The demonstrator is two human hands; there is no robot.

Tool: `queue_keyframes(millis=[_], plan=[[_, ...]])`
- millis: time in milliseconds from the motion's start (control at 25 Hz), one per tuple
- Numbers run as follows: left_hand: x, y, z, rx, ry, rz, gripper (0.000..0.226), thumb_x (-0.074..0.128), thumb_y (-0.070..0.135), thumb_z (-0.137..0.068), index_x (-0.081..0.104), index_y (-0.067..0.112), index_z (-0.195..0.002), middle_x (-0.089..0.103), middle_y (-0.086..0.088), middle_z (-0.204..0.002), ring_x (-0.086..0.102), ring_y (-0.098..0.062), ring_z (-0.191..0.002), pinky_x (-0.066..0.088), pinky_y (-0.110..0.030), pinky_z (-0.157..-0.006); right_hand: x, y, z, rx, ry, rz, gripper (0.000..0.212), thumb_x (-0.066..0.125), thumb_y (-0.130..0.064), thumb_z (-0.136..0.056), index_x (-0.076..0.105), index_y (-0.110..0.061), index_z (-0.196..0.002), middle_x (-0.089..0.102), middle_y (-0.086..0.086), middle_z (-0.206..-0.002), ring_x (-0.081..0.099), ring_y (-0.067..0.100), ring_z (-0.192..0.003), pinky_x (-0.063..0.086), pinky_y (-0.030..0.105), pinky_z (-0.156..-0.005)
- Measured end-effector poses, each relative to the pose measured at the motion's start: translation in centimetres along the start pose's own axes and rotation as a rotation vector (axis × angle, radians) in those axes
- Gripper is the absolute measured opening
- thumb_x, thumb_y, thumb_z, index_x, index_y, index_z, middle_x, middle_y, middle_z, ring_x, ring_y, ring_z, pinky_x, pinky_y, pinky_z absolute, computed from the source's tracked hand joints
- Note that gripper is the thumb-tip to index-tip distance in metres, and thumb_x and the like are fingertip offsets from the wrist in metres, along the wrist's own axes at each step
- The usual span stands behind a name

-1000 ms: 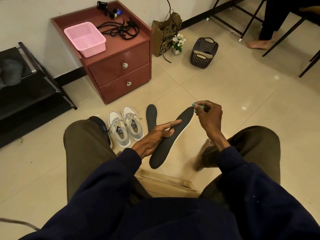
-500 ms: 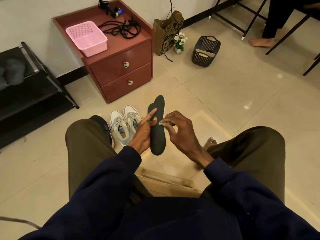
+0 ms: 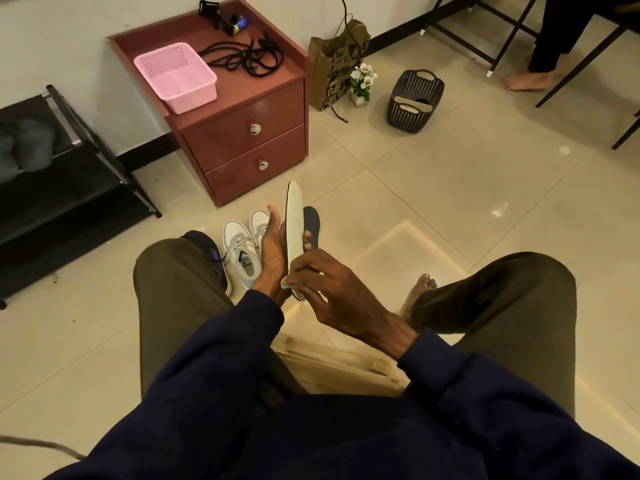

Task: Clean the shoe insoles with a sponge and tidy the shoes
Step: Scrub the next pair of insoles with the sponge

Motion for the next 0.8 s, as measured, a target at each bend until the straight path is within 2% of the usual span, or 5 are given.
queue_keyframes(millis=[120, 280, 400, 560, 800], plan=[[1.2, -0.9, 0.4, -0.098, -0.083, 0.029, 0.067, 0.064, 0.063, -0.09, 0.05, 0.013, -0.132, 0.062, -0.004, -0.091, 0.052, -0.014, -0.068, 0.049, -0.026, -0.061, 0.8, -0.1, 0.4, 0.001, -0.041, -0.021, 0.015, 0.067, -0.006, -0.095, 0.073, -0.001, -0.108, 0.066, 0.012, -0.11, 0.06, 0.022, -0.103, 0.05, 0.029, -0.089], [2.6, 0.2, 1.5, -0.102, -0.183, 0.27, 0.074, 0.058, 0.064, -0.095, 0.05, 0.009, -0.144, 0.065, -0.008, -0.125, 0.06, -0.018, -0.096, 0.045, -0.028, -0.091, 0.4, 1.0, 0.7, 0.074, -0.062, -0.074, 0.013, 0.068, -0.006, -0.091, 0.073, -0.003, -0.103, 0.064, 0.007, -0.104, 0.057, 0.014, -0.093, 0.046, 0.017, -0.078], [3.3, 0.6, 1.7, -0.053, -0.239, 0.318, 0.071, 0.049, 0.058, -0.101, 0.05, 0.001, -0.144, 0.053, -0.016, -0.149, 0.059, -0.035, -0.127, 0.045, -0.047, -0.112, -1.2, 2.7, 0.8, 0.135, 0.011, -0.07, 0.011, 0.07, -0.002, -0.09, 0.071, -0.003, -0.101, 0.063, 0.005, -0.101, 0.058, 0.015, -0.091, 0.044, 0.017, -0.076], [4.4, -0.4, 1.6, -0.089, -0.383, 0.149, 0.066, 0.034, 0.054, -0.107, 0.037, 0.009, -0.156, 0.041, -0.012, -0.16, 0.048, -0.037, -0.139, 0.049, -0.057, -0.104, -3.5, 5.3, 0.8, 0.186, 0.139, 0.056, 0.012, 0.068, 0.001, -0.092, 0.071, -0.001, -0.104, 0.063, 0.007, -0.103, 0.059, 0.02, -0.094, 0.049, 0.026, -0.078], [5.6, -3.6, 2.9, -0.222, -0.444, -0.109, 0.074, 0.062, 0.048, -0.093, 0.044, 0.006, -0.151, 0.054, -0.021, -0.144, 0.052, -0.045, -0.131, 0.043, -0.069, -0.105, -7.6, 9.1, 1.4, 0.351, 0.321, 0.032, 0.011, 0.069, 0.001, -0.094, 0.072, -0.004, -0.103, 0.062, 0.004, -0.103, 0.062, 0.012, -0.086, 0.056, 0.022, -0.072]])
Point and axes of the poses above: each hand's wrist, its own z-axis away from the middle knuckle, its own x-axis out of the palm, y = z × x, the point moved 10 cm from there along -z, towards the middle knuckle
